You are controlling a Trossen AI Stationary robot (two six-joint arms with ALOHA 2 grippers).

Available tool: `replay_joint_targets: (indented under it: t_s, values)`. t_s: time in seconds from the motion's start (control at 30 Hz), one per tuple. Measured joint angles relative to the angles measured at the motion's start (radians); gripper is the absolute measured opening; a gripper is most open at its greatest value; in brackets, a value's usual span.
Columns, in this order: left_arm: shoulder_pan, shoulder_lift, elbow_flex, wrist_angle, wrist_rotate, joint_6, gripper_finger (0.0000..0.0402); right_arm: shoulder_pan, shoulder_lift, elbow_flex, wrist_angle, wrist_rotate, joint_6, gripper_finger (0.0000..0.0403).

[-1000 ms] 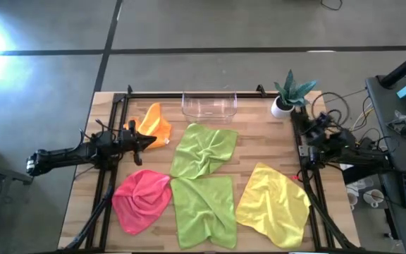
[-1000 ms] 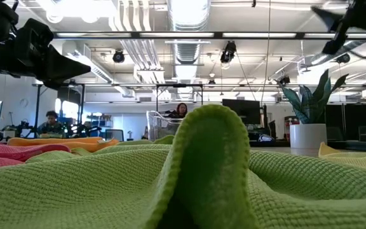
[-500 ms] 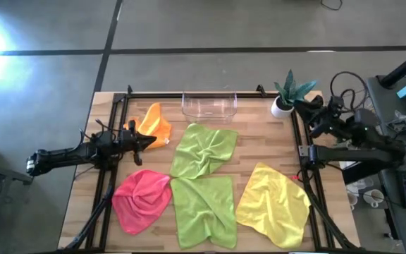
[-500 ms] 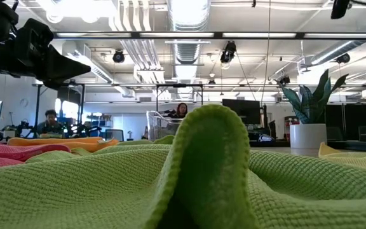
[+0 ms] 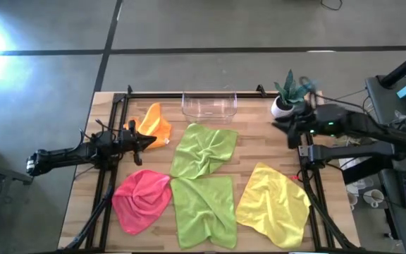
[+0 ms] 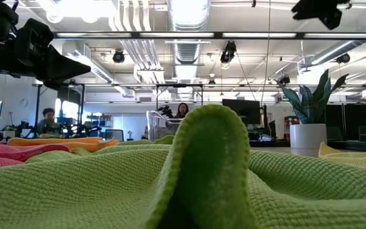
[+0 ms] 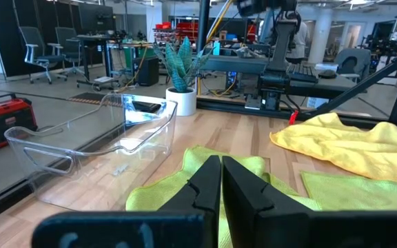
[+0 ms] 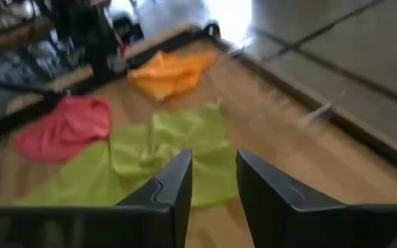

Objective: Fold microfiber towels
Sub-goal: Fold the top green microfiber towel on the table

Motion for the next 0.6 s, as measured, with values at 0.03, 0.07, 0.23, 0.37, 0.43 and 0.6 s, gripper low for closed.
replay_joint_targets:
  t_s: [0.03,0.07,0.23,0.37,0.43,0.6]
  values:
    - [0.0,0.0,0.0,0.0,0.0,0.0,0.0,0.0,0.017,-0.013,0.003,-0.016,0.0,0.0105]
    - [0.0,0.0,0.0,0.0,0.0,0.0,0.0,0.0,0.036,-0.025,0.007,-0.033,-0.001,0.0105]
    - [0.0,0.0,0.0,0.0,0.0,0.0,0.0,0.0,0.116,-0.088,0.072,-0.107,-0.017,0.0105]
    - [0.0,0.0,0.0,0.0,0.0,-0.001,0.0,0.0,0.192,-0.134,0.162,-0.16,-0.056,0.0105]
    - [0.0,0.0,0.0,0.0,0.0,-0.001,0.0,0.0,0.226,-0.133,0.208,-0.163,-0.075,0.0105]
    - [0.0,0.001,0.0,0.0,0.0,-0.002,0.0,0.0,0.348,-0.128,0.239,-0.159,-0.105,0.0106]
